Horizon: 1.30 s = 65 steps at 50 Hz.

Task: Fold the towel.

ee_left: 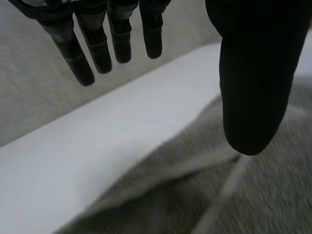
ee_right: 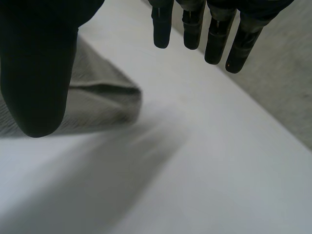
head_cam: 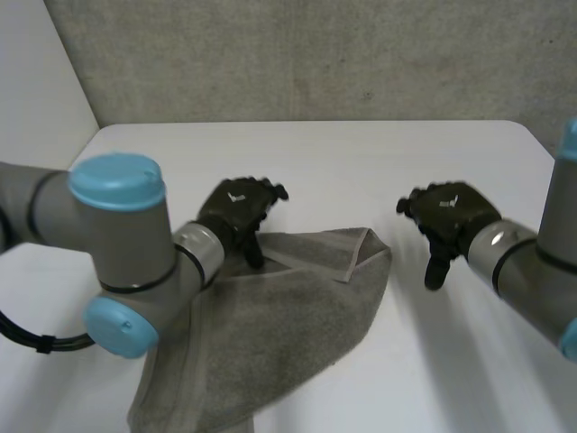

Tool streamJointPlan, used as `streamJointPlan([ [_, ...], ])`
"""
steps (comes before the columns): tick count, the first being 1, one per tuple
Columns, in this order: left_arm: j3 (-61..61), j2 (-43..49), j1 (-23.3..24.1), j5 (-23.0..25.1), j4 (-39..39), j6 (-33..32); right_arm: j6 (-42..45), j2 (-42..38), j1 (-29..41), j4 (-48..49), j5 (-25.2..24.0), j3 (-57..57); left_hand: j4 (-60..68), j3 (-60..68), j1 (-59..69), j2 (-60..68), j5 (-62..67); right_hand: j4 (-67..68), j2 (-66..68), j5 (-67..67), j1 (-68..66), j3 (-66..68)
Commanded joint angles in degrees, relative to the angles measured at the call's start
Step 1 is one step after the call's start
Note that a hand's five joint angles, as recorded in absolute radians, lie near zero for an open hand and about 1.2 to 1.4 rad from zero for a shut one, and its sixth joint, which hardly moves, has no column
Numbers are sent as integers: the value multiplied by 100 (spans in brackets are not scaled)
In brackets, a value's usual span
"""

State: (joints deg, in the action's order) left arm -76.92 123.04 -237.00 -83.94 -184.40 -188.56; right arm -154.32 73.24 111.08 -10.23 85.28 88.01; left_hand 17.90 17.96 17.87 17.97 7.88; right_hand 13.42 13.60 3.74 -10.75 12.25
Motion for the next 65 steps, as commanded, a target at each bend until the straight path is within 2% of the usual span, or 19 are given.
streamJointPlan([
  [1,-129,212,171,-87,132,-620,-10,-3,-43,722,-196,725,761,755,764,754,763,-342,-360,-374,75,-225],
  [5,-350,80,162,-211,379,-603,42,-73,1,1120,-398,753,1031,1025,1034,1025,1033,-317,-335,-349,50,-200],
  [7,-586,-340,110,-534,510,-577,69,-336,19,1391,-704,586,1500,1493,1502,1493,1502,404,385,371,-670,520],
  [8,-587,-342,110,-536,510,-577,69,-337,19,1392,-706,586,1502,1496,1505,1496,1504,407,388,374,-674,523],
  [9,-709,-499,101,-771,536,-551,95,-494,19,1514,-906,429,1552,1546,1555,1545,1554,740,722,708,-1007,857],
  [10,-710,-500,101,-773,537,-550,165,-669,28,1576,-1100,227,1553,1546,1556,1546,1555,1043,1025,1011,-1310,1160],
  [12,-973,-702,57,-1324,537,-437,279,-871,36,1612,-1258,34,1536,1530,1539,1529,1538,1429,1411,1397,-1696,1546],
  [13,-974,-702,57,-1327,537,-436,280,-873,36,1612,-1260,32,1536,1530,1539,1529,1538,1433,1415,1401,-1700,1550],
  [15,-1193,-755,-4,-1755,537,-349,664,-1249,98,1665,-1531,-318,1536,1530,1539,1529,1538,1936,1918,1904,-2203,2053],
  [18,-1360,-746,-48,-1950,546,-339,1121,-1601,133,1595,-1786,-643,1536,1530,1539,1529,1538,2272,2254,2240,-2539,2389],
  [25,-1501,-676,-224,-1933,528,-339,1598,-2269,264,1595,-2200,-1118,1536,1530,1539,1529,1538,2325,2306,2292,-2591,2441],
  [35,-1466,-623,-242,-1916,510,-348,1616,-2736,388,1586,-2218,-1497,1603,1597,1606,1596,1605,2341,2323,2309,-2608,2458],
  [37,-1466,-623,-242,-1872,510,-348,1624,-2841,397,1586,-2218,-1620,1822,1816,1825,1815,1824,2859,2840,2827,-3126,2976],
  [46,-1493,-562,-242,-1511,484,-348,1651,-3026,406,1586,-2227,-1726,4240,4233,4242,4233,4242,3889,3870,3856,-4156,4005],
  [48,-1475,-527,-242,-1503,484,-348,1677,-3035,406,1586,-2227,-1752,4547,4541,4550,4540,4549,4360,4341,4327,-4627,4476],
  [50,-1422,-430,-242,-1485,484,-357,1695,-3035,406,1594,-2227,-1822,5082,5076,5085,5076,5085,5565,5546,5532,-5832,5681],
  [51,-1422,-430,-242,-1485,484,-357,1695,-3035,406,1594,-2227,-1823,5085,5079,5088,5078,5087,5571,5552,5539,-5838,5688],
  [53,-1387,-307,-242,-1485,484,-366,1695,-3018,406,1612,-2209,-1875,5337,5331,5340,5330,5339,6559,6540,6526,-6825,6675],
  [65,-1343,-237,-233,-1494,475,-366,1695,-2939,406,1638,-2270,-1963,5254,5247,5256,5247,5256,6658,6640,6626,-6925,6775],
])
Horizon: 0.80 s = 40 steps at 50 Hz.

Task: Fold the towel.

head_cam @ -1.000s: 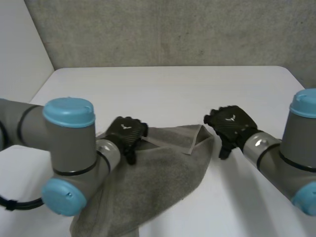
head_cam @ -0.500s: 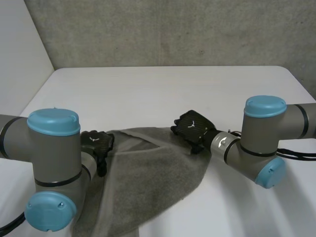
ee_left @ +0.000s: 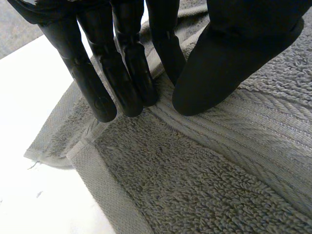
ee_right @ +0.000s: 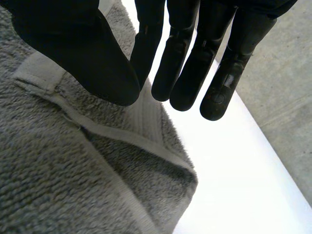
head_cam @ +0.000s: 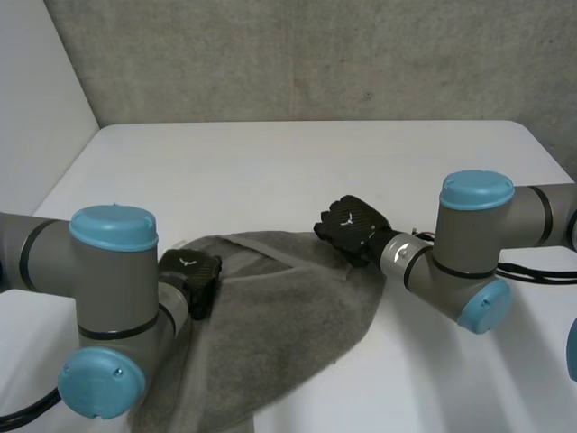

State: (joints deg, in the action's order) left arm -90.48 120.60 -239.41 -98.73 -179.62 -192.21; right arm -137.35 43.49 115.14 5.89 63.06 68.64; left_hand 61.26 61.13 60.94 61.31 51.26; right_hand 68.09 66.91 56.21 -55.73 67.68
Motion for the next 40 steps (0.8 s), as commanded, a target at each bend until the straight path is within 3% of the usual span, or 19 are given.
streamJointPlan([
  [1,13,-2,9,-14,-3,0,7,28,0,26,-48,-43,885,897,916,879,884,1191,1309,1379,-2427,1232],
  [5,4,-28,17,-23,-12,0,7,2,9,26,-22,-96,-394,-382,-362,-400,-395,1191,1309,1379,-2427,1232],
  [6,4,-37,17,-23,-20,0,7,-7,9,26,-13,-96,-2193,-2180,-2161,-2199,-2193,1191,1309,1379,-2427,1232],
  [7,4,-37,17,-23,-20,0,-2,-7,9,26,-13,-96,-2211,-2198,-2179,-2217,-2211,1191,1309,1379,-2427,1232],
  [8,4,-54,17,-32,-20,-9,-2,-7,9,26,-13,-96,-3293,-3281,-3262,-3299,-3294,1191,1309,1379,-2427,1232],
  [18,4,-81,17,-23,-161,0,-28,-16,9,0,-22,-70,-3338,-3325,-3306,-3344,-3339,1191,1309,1379,-2427,1232],
  [20,4,-72,17,-23,-205,0,-28,-25,0,8,31,-44,-3338,-3325,-3306,-3344,-3339,-2266,-2148,-2078,1030,-2226],
  [26,-5,-81,17,-23,-196,0,-63,54,-61,-35,22,-44,-3338,-3325,-3306,-3344,-3339,-3928,-3811,-3740,2693,-3888],
  [33,-58,-317,-35,-6,-161,-9,-55,169,-88,-88,-66,-8,-3321,-3309,-3290,-3327,-3322,-4236,-4118,-4048,3000,-4196],
  [40,30,-344,-114,3,-179,-18,-46,55,-88,-123,-162,-35,-3304,-3292,-3273,-3310,-3305,-3681,-3563,-3493,2445,-3640],
])
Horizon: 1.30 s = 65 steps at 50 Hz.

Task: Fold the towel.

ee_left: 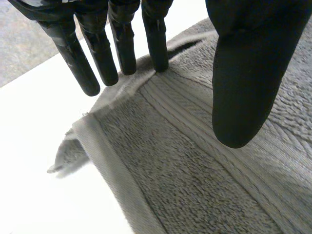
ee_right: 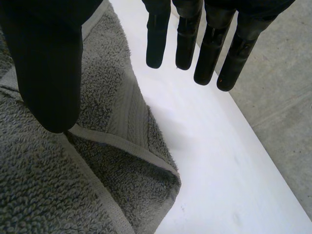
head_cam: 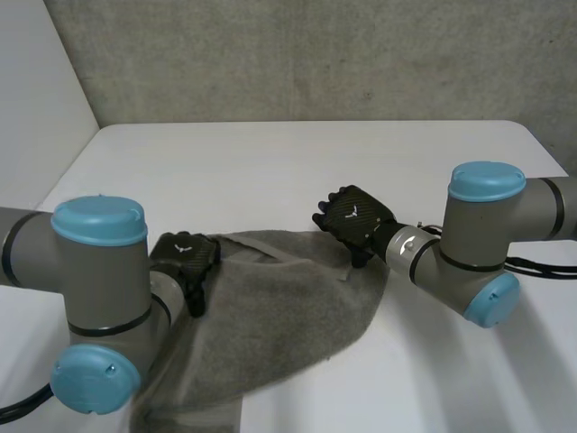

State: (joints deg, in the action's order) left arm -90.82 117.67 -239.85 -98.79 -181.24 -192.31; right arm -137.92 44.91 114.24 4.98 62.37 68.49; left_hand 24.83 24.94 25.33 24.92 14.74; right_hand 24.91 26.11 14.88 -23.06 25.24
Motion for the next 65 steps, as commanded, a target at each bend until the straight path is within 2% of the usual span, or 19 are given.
streamJointPlan([
  [1,82,-51,-79,9,-17,-9,2,-131,2,-24,-137,-37,338,327,288,329,347,904,784,907,-1088,870],
  [38,117,1,-167,62,-25,-9,-217,-1178,63,47,-41,-1461,304,293,254,296,314,2386,2267,2389,-2571,2353],
  [43,152,19,-167,176,-34,-9,-367,-1318,63,47,-6,-1619,321,310,271,312,330,3261,3141,3264,-3446,3228],
  [45,196,36,-167,255,-43,-9,-384,-1318,72,47,-23,-1628,321,310,271,312,330,5101,4981,5104,-5286,5067],
  [46,196,37,-167,255,-43,-9,-384,-1318,72,47,-23,-1628,321,310,271,312,330,5111,4991,5114,-5296,5078],
  [47,222,37,-167,299,-52,0,-402,-1266,72,47,-41,-1602,321,310,271,312,330,5505,5385,5508,-5690,5472],
  [51,302,80,-158,440,-52,0,-543,-1037,63,47,-14,-1531,338,327,288,329,347,5509,5389,5512,-5694,5476],
  [57,644,387,-167,975,-43,0,-1491,-46,-147,64,108,-900,405,394,355,396,414,5509,5389,5512,-5694,5476],
  [61,908,642,-167,1020,-17,-26,-1553,482,-402,38,144,-513,522,511,473,514,532,5509,5389,5512,-5694,5476],
  [65,1014,792,-176,1020,1,-35,-1545,747,-561,12,153,-283,1162,1151,1112,1153,1171,5509,5389,5512,-5694,5476],
])
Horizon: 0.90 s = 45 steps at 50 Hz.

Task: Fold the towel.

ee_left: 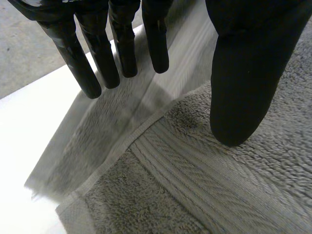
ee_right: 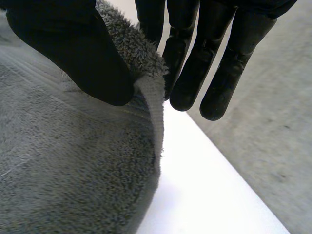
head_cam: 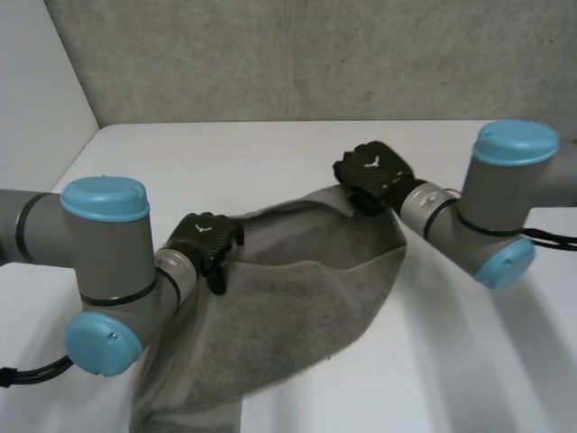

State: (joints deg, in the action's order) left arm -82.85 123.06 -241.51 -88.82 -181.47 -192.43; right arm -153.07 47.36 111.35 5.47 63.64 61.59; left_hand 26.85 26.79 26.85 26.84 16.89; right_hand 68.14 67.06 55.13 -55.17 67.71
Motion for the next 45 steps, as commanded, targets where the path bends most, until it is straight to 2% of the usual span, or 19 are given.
streamJointPlan([
  [1,260,332,-10,23,33,-31,-30,615,-332,-55,9,537,1327,1333,1327,1328,1323,1186,1294,1487,-2483,1229],
  [11,295,508,-1,5,182,-303,5,573,-377,-143,26,653,1986,1992,1986,1987,1982,1186,1294,1487,-2483,1229],
  [13,278,473,-1,-56,226,-391,49,546,-377,-152,61,609,3223,3229,3223,3224,3220,1186,1294,1487,-2483,1229],
  [14,278,473,-1,-56,226,-391,49,546,-377,-152,61,609,3231,3237,3231,3232,3228,1186,1294,1487,-2483,1229],
  [17,269,412,-1,-109,192,-418,207,485,-360,-160,376,539,5308,5314,5308,5309,5305,1186,1294,1487,-2483,1229],
  [21,339,262,-10,-206,42,-418,401,414,-324,-152,588,433,5315,5321,5315,5316,5311,1186,1294,1487,-2483,1229],
  [29,673,-63,-239,-311,-1224,-514,330,151,-228,-46,1274,-455,5315,5321,5315,5316,5311,1186,1294,1487,-2483,1229],
  [31,1023,-98,-387,-320,-1915,-689,-246,107,-105,399,1825,-1041,5315,5321,5315,5316,5311,1186,1294,1487,-2483,1229],
  [32,1025,-98,-388,-320,-1918,-690,-250,107,-105,402,1828,-1044,5315,5321,5315,5316,5311,1186,1294,1487,-2483,1229],
  [34,1349,-221,-502,-329,-2635,-874,-1412,307,-122,1293,2291,-1245,5315,5321,5315,5316,5311,1186,1294,1487,-2483,1229],
  [35,1350,-221,-502,-329,-2639,-875,-1419,309,-122,1299,2294,-1246,5315,5321,5315,5316,5311,1186,1294,1487,-2483,1229],
  [36,1437,-317,-537,-338,-3030,-892,-2028,552,-157,1786,2494,-1220,5315,5321,5315,5316,5311,1186,1294,1487,-2483,1229],
  [37,1438,-318,-537,-338,-3034,-892,-2034,555,-157,1791,2496,-1219,5315,5321,5315,5316,5311,1186,1294,1487,-2483,1229],
  [39,1447,-589,-546,-416,-3787,-892,-2892,1019,-192,2509,2723,-922,5315,5321,5315,5316,5311,1186,1294,1487,-2483,1229],
  [42,1263,-818,-485,-452,-4193,-884,-3001,1362,-201,2713,2733,-457,5315,5321,5315,5316,5311,1186,1294,1487,-2483,1229],
  [45,1069,-907,-494,-434,-4194,-884,-2983,1478,-210,2740,2707,-209,5315,5321,5315,5316,5311,1186,1294,1487,-2483,1229],
])
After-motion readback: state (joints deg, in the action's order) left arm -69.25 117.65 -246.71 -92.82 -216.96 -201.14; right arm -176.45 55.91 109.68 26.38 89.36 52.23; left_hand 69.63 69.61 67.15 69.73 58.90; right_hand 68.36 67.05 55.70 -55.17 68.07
